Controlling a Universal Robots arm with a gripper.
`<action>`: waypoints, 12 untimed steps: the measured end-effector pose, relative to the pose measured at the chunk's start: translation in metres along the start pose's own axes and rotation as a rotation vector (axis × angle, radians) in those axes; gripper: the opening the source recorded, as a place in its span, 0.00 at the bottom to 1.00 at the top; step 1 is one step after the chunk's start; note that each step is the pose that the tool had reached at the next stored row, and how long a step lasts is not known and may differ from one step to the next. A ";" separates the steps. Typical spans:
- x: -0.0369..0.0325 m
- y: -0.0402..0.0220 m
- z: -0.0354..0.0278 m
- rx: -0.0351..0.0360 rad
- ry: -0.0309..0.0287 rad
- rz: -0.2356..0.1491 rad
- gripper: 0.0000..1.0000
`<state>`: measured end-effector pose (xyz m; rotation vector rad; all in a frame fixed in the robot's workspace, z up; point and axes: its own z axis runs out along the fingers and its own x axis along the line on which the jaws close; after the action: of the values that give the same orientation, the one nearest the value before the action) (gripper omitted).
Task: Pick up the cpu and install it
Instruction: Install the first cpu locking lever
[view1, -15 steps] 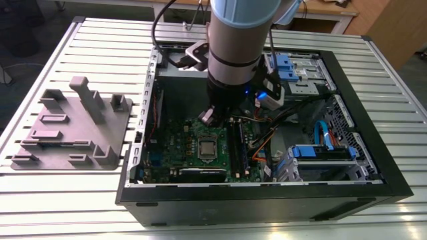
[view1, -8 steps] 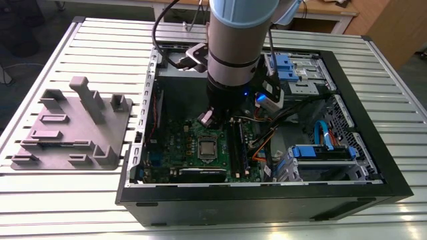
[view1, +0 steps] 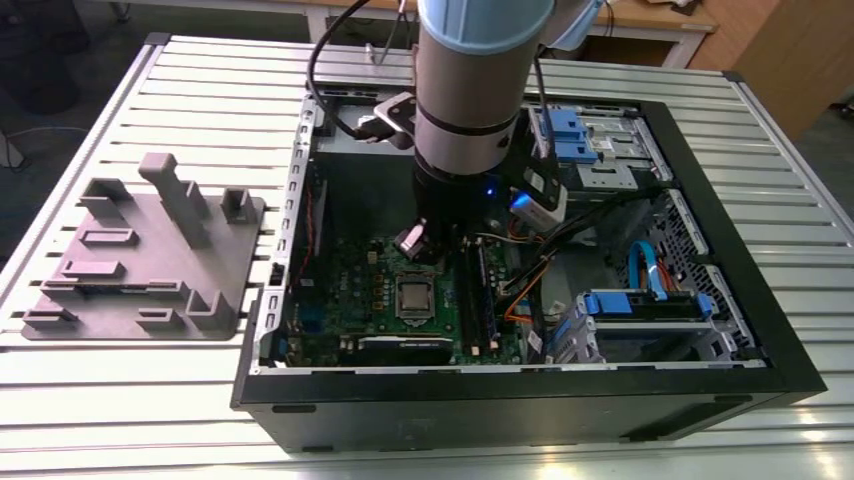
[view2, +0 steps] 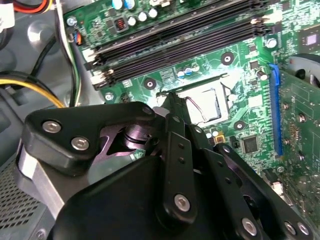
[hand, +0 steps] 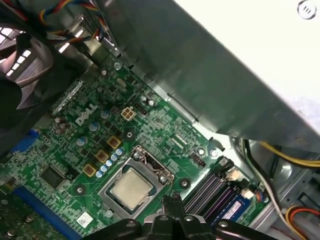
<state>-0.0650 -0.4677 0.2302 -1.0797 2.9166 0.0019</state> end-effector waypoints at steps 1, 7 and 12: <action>0.0001 0.0000 0.0007 0.0032 0.0027 0.005 0.10; 0.0004 0.0001 0.0031 0.0088 0.0072 0.021 0.10; 0.0008 0.0001 0.0053 0.0137 0.0113 0.040 0.10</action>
<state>-0.0655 -0.4681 0.2249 -1.0224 2.9433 -0.0232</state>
